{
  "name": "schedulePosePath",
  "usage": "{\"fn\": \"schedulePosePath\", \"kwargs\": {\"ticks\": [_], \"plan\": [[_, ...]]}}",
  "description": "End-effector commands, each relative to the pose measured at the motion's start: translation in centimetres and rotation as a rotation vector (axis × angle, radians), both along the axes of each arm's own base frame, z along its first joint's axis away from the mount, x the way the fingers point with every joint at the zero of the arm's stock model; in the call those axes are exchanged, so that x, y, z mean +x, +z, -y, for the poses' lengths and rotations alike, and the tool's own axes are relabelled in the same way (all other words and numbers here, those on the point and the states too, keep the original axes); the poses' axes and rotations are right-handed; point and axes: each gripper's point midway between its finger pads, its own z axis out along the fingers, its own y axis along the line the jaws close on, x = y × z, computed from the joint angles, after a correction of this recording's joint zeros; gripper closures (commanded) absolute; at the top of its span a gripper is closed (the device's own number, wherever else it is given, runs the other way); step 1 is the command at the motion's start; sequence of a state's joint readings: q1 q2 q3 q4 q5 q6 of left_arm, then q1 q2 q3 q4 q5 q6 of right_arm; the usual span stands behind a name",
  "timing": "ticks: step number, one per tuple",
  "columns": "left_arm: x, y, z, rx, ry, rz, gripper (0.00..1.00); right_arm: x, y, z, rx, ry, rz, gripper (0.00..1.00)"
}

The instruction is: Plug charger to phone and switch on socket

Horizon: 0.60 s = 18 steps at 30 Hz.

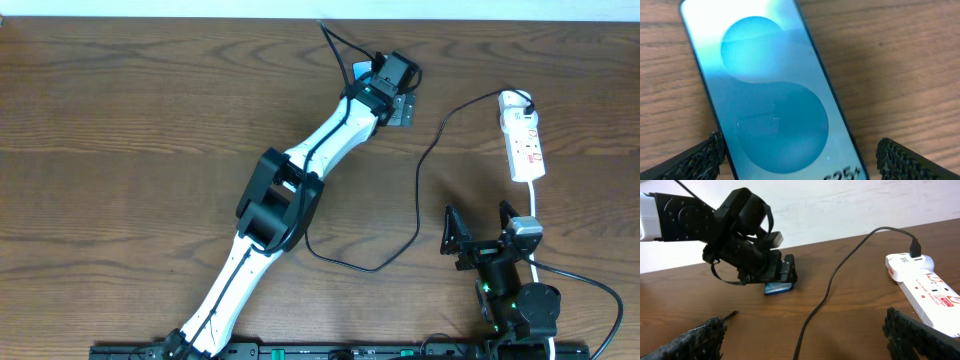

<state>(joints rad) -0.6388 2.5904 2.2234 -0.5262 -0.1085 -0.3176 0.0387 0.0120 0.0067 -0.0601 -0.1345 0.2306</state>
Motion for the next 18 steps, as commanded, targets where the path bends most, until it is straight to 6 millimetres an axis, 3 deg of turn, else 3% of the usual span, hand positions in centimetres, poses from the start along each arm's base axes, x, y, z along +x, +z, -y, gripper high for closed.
{"fn": "schedulePosePath", "kwargs": {"ticks": [1, 3, 9, 16, 18], "plan": [[0.5, -0.6, -1.0, 0.029, 0.05, 0.011, 0.02, 0.0, 0.0, -0.1, 0.008, 0.004, -0.001, 0.01], [0.9, -0.5, -2.7, 0.065, 0.167, 0.033, 0.02, 0.0, 0.0, -0.1, 0.008, 0.004, -0.001, 0.01], [1.2, -0.4, -3.5, 0.061, 0.245, 0.049, 0.02, 0.0, 0.0, -0.1, 0.008, 0.004, -0.001, 0.01], [1.4, -0.6, -3.5, 0.014, 0.308, 0.047, 0.02, 0.0, 0.0, -0.1, 0.008, 0.004, -0.001, 0.01], [1.2, 0.2, -2.3, -0.04, 0.283, 0.036, 0.02, 0.0, 0.0, -0.1, 0.008, 0.004, -0.001, 0.01]]}}
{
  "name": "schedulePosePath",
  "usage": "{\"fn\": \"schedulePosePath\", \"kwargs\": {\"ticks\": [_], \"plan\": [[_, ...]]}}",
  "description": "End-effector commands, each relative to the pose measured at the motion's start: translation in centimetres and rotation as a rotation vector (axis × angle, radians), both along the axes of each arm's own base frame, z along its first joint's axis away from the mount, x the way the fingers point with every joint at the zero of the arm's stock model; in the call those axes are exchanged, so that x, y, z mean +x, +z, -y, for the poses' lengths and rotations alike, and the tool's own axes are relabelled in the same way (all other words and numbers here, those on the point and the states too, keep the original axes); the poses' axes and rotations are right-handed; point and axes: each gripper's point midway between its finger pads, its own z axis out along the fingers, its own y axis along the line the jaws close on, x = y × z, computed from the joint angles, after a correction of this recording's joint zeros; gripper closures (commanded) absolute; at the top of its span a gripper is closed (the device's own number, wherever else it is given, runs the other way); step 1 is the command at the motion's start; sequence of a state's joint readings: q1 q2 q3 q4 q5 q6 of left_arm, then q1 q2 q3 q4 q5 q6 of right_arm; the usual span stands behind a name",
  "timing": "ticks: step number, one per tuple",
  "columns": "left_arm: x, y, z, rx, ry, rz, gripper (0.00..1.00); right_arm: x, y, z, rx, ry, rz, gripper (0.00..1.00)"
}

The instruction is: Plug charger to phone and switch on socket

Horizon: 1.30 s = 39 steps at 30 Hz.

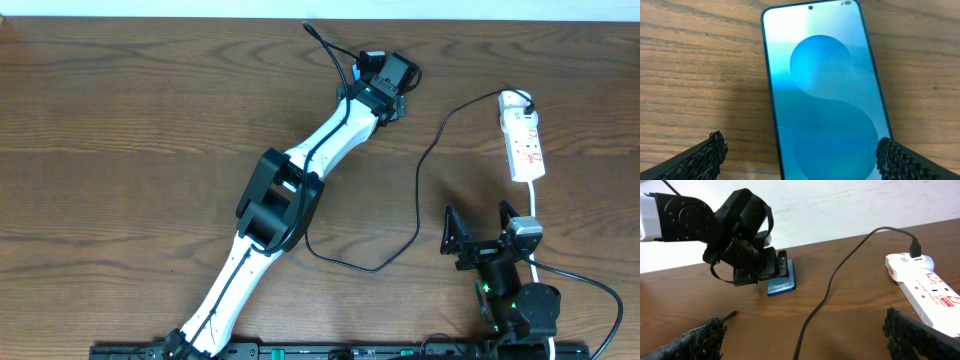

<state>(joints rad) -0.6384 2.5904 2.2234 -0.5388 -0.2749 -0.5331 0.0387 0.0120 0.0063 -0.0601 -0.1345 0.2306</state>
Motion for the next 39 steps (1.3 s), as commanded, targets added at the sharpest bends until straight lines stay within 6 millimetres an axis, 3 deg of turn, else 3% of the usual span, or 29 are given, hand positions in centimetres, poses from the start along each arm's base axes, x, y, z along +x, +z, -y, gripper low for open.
{"fn": "schedulePosePath", "kwargs": {"ticks": [1, 15, 26, 39], "plan": [[0.1, 0.4, 0.5, -0.046, 0.029, 0.005, 0.02, 0.0, 0.0, -0.1, 0.008, 0.004, -0.001, 0.01], [-0.6, 0.5, 2.0, -0.105, 0.089, 0.019, 0.02, 0.0, 0.0, -0.1, 0.008, 0.004, -0.001, 0.01], [-0.9, -0.1, 1.5, 0.038, 0.125, 0.105, 0.02, 0.0, 0.0, -0.1, 0.008, 0.004, -0.001, 0.01], [-1.1, -1.6, 1.1, 0.042, 0.126, 0.094, 0.02, 0.0, 0.0, -0.1, 0.008, 0.004, -0.001, 0.01]]}}
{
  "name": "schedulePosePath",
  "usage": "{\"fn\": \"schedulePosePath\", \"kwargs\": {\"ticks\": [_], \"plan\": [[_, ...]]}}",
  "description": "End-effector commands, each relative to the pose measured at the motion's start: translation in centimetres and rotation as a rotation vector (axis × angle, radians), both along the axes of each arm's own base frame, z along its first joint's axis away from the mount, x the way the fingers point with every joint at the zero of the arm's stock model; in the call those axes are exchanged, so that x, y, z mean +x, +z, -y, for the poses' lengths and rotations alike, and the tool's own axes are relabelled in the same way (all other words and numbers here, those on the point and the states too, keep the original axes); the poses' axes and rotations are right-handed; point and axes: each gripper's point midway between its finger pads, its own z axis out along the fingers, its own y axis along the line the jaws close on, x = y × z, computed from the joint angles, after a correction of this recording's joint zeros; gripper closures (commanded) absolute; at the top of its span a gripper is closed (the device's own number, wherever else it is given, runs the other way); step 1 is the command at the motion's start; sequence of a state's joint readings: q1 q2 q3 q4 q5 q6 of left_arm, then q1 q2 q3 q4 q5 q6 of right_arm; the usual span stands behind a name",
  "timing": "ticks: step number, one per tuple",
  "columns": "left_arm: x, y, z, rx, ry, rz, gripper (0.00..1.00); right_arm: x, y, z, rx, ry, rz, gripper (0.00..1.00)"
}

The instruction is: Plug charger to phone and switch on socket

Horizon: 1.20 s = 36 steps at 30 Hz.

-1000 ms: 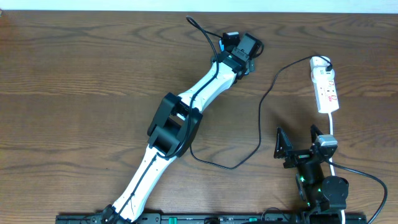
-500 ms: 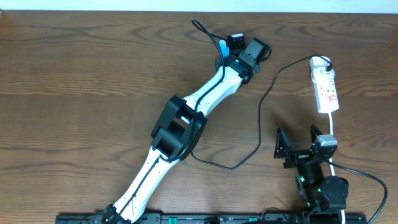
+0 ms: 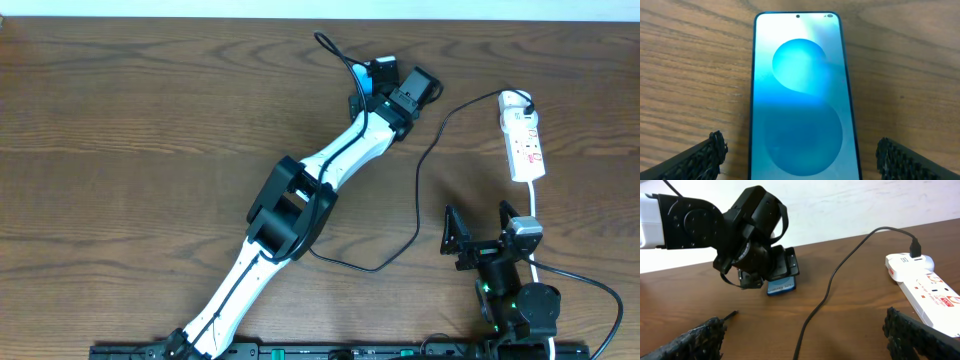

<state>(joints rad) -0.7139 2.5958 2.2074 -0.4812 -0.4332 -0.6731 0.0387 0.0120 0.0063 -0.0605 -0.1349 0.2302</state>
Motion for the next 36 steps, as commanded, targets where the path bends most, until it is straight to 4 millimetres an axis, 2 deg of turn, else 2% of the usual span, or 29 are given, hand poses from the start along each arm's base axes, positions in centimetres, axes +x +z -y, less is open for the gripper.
{"fn": "schedulePosePath", "kwargs": {"ticks": [1, 8, 14, 22, 25, 30, 36], "plan": [[-0.2, -2.4, -1.0, 0.051, 0.007, -0.019, 0.02, 0.0, 0.0, -0.1, 0.009, 0.004, -0.001, 0.01], [-0.4, -3.2, -1.1, 0.059, 0.005, -0.032, 0.02, 0.0, 0.0, -0.1, 0.009, 0.004, -0.001, 0.01], [-0.9, -5.6, -1.7, 0.159, -0.068, -0.075, 0.02, 0.0, 0.0, -0.1, 0.009, 0.004, -0.001, 0.01], [-0.7, -6.5, -5.3, 0.216, -0.029, -0.149, 0.02, 0.0, 0.0, -0.1, 0.009, 0.004, -0.001, 0.01], [-0.6, -6.5, -6.1, 0.221, -0.018, -0.159, 0.02, 0.0, 0.0, -0.1, 0.009, 0.004, -0.001, 0.01], [0.0, -5.9, -5.7, 0.208, -0.023, -0.134, 0.01, 0.0, 0.0, -0.1, 0.009, 0.004, -0.001, 0.01], [1.4, -5.3, -6.0, 0.362, -0.218, -0.112, 0.01, 0.0, 0.0, -0.1, 0.009, 0.004, -0.001, 0.01]]}}
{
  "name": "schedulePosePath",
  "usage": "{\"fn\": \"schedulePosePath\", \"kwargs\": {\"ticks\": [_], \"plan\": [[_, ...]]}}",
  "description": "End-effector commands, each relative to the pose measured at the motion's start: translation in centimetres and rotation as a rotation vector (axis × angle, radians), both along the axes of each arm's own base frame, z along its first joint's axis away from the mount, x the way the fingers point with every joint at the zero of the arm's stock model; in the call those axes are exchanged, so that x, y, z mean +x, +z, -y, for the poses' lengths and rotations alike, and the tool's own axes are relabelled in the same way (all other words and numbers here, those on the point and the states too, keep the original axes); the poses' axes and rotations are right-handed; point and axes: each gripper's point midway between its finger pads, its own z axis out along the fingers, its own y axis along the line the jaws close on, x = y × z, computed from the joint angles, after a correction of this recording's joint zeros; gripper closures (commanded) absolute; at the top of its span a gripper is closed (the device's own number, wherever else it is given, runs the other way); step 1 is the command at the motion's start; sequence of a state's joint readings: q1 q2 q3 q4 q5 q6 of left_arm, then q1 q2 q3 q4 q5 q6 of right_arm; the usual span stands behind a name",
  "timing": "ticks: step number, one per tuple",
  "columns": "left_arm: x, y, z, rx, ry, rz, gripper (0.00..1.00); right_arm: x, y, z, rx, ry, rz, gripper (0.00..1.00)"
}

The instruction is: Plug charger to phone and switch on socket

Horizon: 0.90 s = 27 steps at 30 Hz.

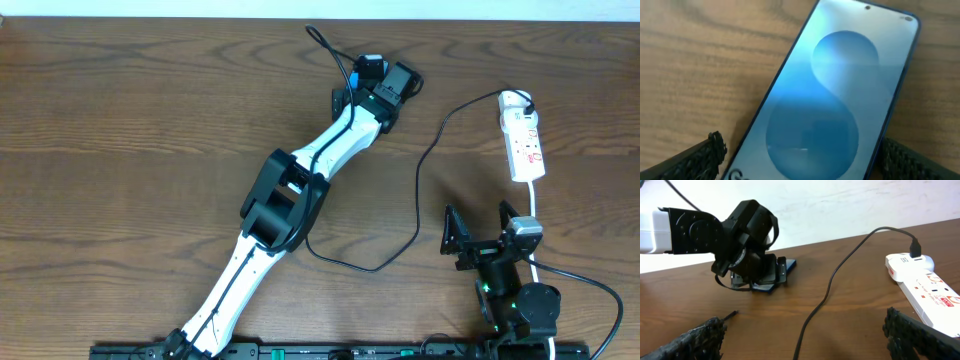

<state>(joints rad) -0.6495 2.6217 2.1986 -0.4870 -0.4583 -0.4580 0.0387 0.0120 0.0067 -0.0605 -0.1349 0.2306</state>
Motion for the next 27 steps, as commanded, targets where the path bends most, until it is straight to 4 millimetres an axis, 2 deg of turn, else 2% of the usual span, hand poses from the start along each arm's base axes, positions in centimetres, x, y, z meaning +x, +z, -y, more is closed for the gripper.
{"fn": "schedulePosePath", "kwargs": {"ticks": [1, 4, 8, 10, 15, 19, 27], "plan": [[-0.1, -3.5, -2.2, 0.19, -0.149, -0.088, 0.01, 0.0, 0.0, -0.1, 0.008, 0.004, -0.001, 0.01], [0.2, -3.9, -3.0, 0.162, -0.164, -0.118, 0.01, 0.0, 0.0, -0.1, 0.008, 0.004, -0.001, 0.01], [-0.7, -5.4, -0.5, -0.067, -0.355, -0.248, 0.0, 0.0, 0.0, -0.1, 0.008, 0.004, -0.001, 0.01], [-0.7, -5.5, -0.6, -0.099, -0.365, -0.262, 0.01, 0.0, 0.0, -0.1, 0.008, 0.004, -0.001, 0.01], [-1.2, -5.9, -1.4, -0.057, -0.398, -0.296, 0.02, 0.0, 0.0, -0.1, 0.008, 0.004, -0.001, 0.01], [-1.5, -6.1, -1.5, -0.047, -0.402, -0.312, 0.13, 0.0, 0.0, -0.1, 0.008, 0.004, -0.001, 0.01], [-2.6, -6.7, -2.2, -0.029, -0.397, -0.367, 0.14, 0.0, 0.0, -0.1, 0.008, 0.004, -0.001, 0.01]]}}
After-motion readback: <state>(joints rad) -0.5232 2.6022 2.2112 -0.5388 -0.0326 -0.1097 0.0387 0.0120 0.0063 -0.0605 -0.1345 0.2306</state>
